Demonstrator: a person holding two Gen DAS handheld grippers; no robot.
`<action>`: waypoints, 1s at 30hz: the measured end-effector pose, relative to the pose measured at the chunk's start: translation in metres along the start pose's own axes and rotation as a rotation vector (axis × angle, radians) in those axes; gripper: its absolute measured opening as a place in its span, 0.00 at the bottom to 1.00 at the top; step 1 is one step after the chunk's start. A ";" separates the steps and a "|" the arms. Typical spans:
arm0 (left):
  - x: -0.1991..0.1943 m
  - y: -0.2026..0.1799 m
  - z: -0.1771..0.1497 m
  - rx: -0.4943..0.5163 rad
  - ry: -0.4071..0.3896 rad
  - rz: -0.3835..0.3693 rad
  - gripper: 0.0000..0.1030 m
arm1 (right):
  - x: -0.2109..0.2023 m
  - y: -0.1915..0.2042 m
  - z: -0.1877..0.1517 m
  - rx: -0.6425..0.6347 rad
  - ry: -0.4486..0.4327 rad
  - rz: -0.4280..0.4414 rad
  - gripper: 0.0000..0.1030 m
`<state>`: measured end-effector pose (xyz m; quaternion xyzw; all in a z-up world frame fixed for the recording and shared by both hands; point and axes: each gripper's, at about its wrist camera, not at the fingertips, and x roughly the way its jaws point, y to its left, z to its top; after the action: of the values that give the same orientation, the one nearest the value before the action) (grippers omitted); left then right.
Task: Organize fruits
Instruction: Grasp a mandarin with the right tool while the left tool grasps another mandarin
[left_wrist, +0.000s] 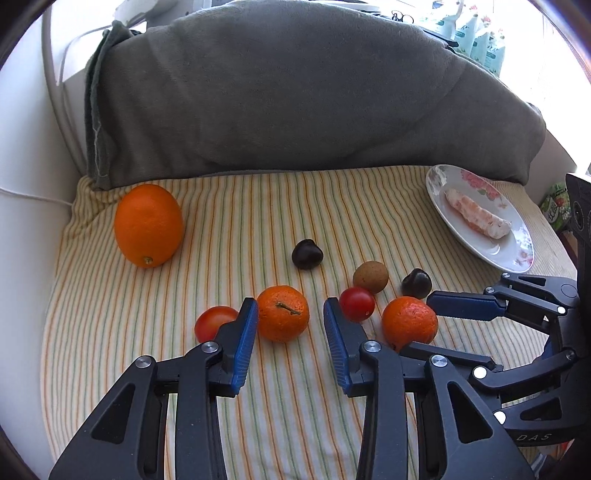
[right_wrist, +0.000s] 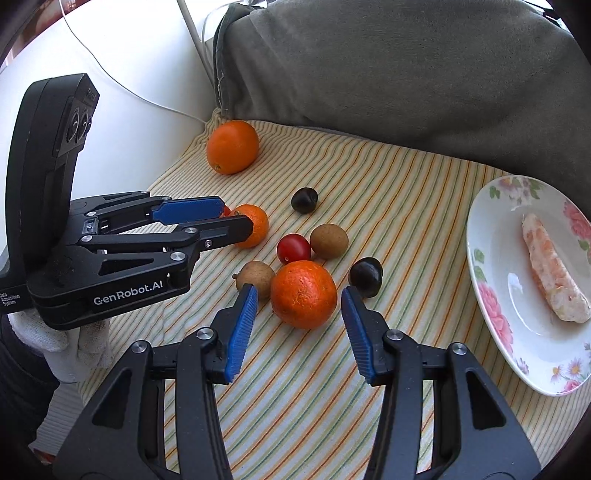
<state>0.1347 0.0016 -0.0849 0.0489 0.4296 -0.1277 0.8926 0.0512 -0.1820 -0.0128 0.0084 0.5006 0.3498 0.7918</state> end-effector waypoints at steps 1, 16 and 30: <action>0.002 -0.002 0.000 0.009 0.002 0.003 0.34 | 0.001 0.001 0.000 -0.004 0.002 -0.002 0.47; 0.016 -0.008 0.001 0.080 0.029 0.074 0.34 | 0.010 0.003 0.000 -0.030 0.019 -0.032 0.40; 0.012 0.012 -0.001 -0.011 0.006 0.034 0.27 | 0.008 0.007 0.000 -0.035 0.009 -0.056 0.38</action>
<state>0.1442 0.0107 -0.0948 0.0517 0.4319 -0.1103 0.8937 0.0495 -0.1723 -0.0169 -0.0212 0.4980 0.3363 0.7990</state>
